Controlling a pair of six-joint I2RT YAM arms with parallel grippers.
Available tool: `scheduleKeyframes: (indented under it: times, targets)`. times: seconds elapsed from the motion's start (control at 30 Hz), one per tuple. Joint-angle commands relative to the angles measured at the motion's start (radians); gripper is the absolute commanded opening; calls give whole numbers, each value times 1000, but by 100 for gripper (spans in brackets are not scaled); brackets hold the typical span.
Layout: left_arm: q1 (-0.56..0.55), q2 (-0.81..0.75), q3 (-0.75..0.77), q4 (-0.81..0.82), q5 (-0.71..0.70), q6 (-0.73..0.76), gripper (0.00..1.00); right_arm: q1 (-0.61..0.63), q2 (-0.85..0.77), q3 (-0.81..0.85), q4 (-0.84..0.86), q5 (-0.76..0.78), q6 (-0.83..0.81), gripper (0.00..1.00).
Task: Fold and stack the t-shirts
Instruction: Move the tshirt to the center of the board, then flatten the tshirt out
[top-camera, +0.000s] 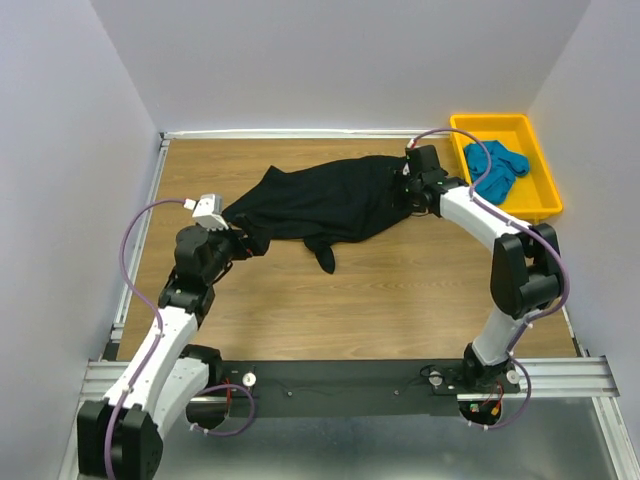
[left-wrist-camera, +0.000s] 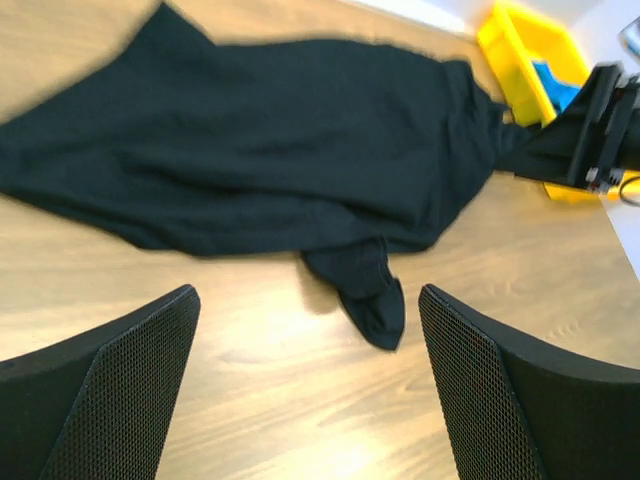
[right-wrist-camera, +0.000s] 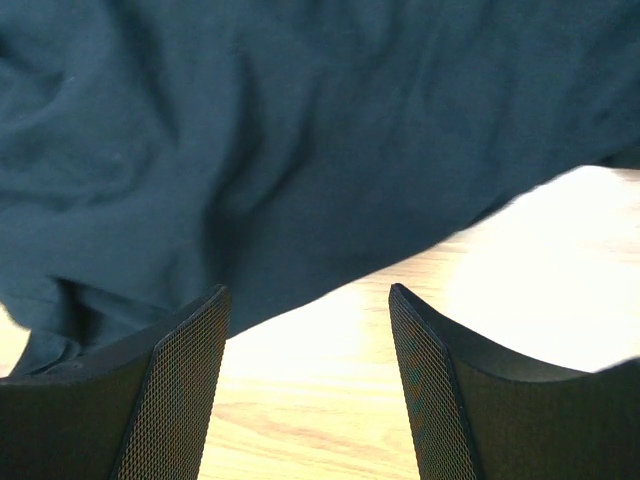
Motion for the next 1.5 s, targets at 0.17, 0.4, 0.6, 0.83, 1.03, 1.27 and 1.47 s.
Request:
scheduleKeyframes:
  times: [0.17,0.4,0.6,0.83,1.03,1.27,1.47]
  targets:
    - [-51,299,82,96,92,-95,98,-77,83,20,-5,-58,70,72]
    - [-71,429,171,90,69,-112,98,-79,193,77,-4,-24,139,72]
    - [-71,370,144,49,8,-95,98,-77,270,108,-4,-59,168,66]
    - [-71,298,102,-7,-46,-56,98,-39,270,83,16,-145,139,7]
    - [-71,328,157,-63,-101,16,98,232,229,92,15,-209,188,1]
    - [-71,374,201,-82,-114,41,98,465,143,154,6,-169,157,47]
    - [-71,350,158,-92,-134,7,98,347,26,83,-31,15,53,65]
